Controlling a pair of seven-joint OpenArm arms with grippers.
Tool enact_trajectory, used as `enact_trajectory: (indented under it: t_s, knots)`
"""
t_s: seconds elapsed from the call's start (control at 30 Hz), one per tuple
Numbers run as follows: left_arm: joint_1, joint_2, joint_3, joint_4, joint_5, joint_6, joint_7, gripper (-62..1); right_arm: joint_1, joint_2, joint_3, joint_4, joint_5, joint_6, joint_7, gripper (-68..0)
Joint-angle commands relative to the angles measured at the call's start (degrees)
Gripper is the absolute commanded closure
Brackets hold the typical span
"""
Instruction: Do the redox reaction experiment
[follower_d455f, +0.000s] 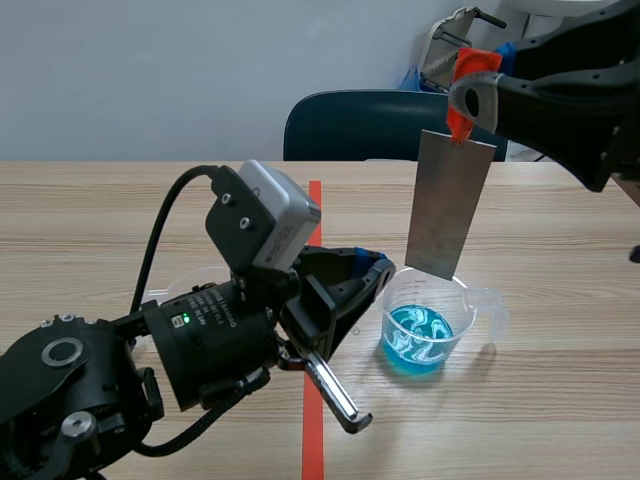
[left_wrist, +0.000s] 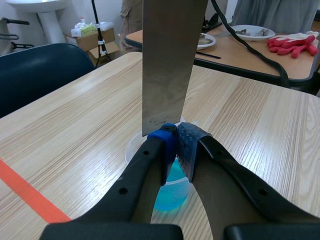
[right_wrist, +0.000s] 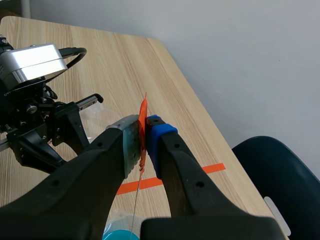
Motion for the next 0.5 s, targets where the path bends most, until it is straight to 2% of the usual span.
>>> enact_trajectory:
  t_s: [0.0, 0.23, 0.27, 0.47]
  knots:
    - [-0.2, 0.3, 0.1, 1.2, -0.5, 0.1, -0.8, -1.6, 0.7, 0.6, 0.0, 0.3, 0.9, 0.4, 1.0, -0.7]
    - [0.5, -0.6, -0.1, 1.2, -0.4, 0.1, -1.4, -1.8, 0.7, 0.6, 0.0, 0.3, 0.9, 0.4, 1.0, -0.7]
    - [0.9, -0.9, -0.1, 1.2, -0.1, 0.1, -2.1, -3.7, 0.7, 0.6, 0.0, 0.3, 0.9, 0.4, 1.0, -0.7]
    - [3.9, -4.0, -0.7, 1.3, 0.6, 0.5, -7.4, -29.8, 0.7, 0.6, 0.0, 0.3, 0.9, 0.4, 1.1, -0.7]
